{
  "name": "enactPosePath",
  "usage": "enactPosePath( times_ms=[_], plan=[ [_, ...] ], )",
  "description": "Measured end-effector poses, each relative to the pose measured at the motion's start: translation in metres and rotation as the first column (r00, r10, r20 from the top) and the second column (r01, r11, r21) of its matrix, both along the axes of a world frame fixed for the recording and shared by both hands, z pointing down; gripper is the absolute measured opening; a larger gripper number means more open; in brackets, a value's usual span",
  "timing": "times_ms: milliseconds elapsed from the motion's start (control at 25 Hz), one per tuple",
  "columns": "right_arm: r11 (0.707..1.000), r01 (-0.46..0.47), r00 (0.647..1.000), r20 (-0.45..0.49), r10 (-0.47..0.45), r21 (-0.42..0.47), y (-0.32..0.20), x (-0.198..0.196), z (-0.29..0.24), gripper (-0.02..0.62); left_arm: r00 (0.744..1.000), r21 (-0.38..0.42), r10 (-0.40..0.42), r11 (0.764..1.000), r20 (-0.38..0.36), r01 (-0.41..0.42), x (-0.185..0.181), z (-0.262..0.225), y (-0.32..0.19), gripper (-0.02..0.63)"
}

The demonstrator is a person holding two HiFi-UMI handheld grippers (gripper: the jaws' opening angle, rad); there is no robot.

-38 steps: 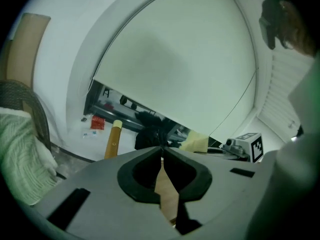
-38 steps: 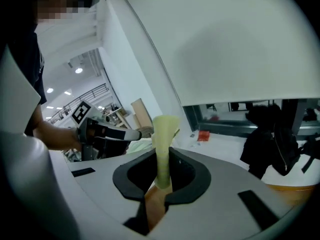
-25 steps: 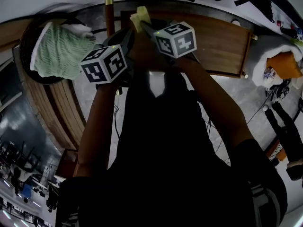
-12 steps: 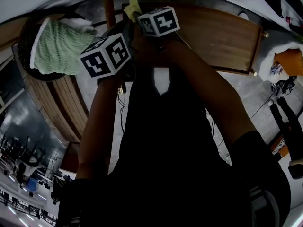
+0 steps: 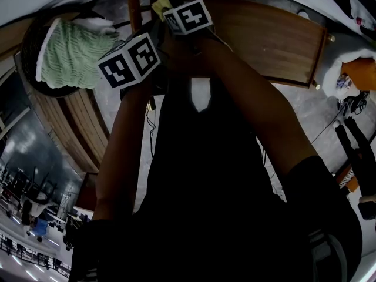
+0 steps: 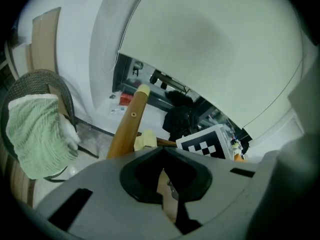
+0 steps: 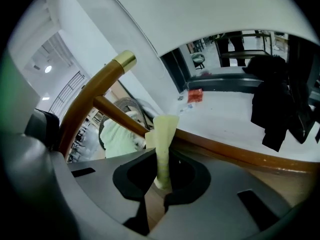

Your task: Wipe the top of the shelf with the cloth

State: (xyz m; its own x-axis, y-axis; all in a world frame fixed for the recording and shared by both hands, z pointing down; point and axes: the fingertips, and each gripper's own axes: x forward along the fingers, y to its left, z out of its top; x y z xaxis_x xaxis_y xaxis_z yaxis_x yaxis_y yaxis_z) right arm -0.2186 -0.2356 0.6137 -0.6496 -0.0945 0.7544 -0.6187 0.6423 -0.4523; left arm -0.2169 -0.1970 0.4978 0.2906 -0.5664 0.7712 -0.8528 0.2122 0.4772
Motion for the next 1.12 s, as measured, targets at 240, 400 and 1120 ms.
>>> enactPosePath(
  times_ms=[240,400,1120],
  plan=[
    [0.999,-0.038,0.999,-0.02,0.038,0.016,-0.005,0.025,0.001,0.048,1.0,-0.002,0.024,1.0,0.017,-0.024,0.012,0.007,-0.005,0.011],
    [0.998,-0.059,0.998,-0.037,0.059,0.02,-0.009,0.05,0.001,0.048,0.999,0.021,0.037,0.999,0.027,-0.038,0.024,0.014,-0.011,0.011],
    [0.978,-0.199,0.972,-0.119,0.204,0.058,-0.033,0.201,0.0,0.048,0.99,0.039,0.139,0.99,-0.014,-0.139,0.14,0.039,-0.037,0.011]
  ],
)
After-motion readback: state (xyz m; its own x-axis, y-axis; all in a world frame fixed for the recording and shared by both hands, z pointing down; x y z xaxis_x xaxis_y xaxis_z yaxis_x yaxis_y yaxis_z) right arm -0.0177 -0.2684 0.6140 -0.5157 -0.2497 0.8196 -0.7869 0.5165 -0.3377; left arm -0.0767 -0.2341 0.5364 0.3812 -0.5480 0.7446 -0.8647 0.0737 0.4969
